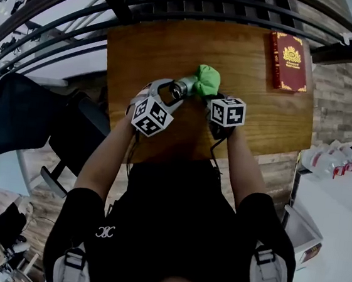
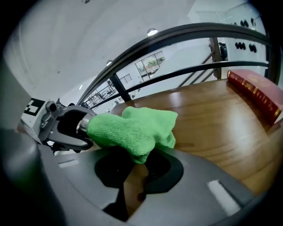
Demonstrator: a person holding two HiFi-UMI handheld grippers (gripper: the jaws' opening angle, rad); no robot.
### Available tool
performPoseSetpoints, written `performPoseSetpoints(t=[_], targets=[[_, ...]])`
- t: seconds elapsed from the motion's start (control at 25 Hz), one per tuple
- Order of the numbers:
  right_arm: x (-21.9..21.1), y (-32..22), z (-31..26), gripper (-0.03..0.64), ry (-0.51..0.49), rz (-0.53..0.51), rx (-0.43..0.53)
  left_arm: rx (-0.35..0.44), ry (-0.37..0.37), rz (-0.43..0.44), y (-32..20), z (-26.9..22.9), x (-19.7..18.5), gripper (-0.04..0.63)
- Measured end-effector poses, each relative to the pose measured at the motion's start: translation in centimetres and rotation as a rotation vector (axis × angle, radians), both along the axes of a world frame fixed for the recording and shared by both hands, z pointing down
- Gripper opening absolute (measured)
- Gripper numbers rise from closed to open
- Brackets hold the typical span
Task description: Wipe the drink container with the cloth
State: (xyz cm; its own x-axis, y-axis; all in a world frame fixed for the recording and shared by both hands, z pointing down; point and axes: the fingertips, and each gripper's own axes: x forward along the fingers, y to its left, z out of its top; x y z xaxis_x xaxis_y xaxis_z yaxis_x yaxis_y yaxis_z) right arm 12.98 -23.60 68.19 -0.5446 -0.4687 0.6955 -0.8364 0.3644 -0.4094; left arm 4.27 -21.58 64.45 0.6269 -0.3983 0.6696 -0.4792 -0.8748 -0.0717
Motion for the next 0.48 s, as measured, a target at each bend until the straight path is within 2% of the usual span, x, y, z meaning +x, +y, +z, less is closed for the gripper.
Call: performPoseSetpoints(t=[0.24,0.4,0.48], targets=[[-3.0,1.3,-4.4,0.052,-0.046,-0.156,0.088,0.055,-0.057,0.06,0.2,-0.1,0.4,0.316],[-4.4,1.0,-6.6,0.052,-0.102,-0.231,0.105,0.114,-0.108,0.126,0.5,-0.1,0.9,0.316],[-4.8,0.3,-7.0,0.051,-0.122,-0.238,0.097,0.142,-0.127,0.155,0.6,-0.1,1.3,0.316]])
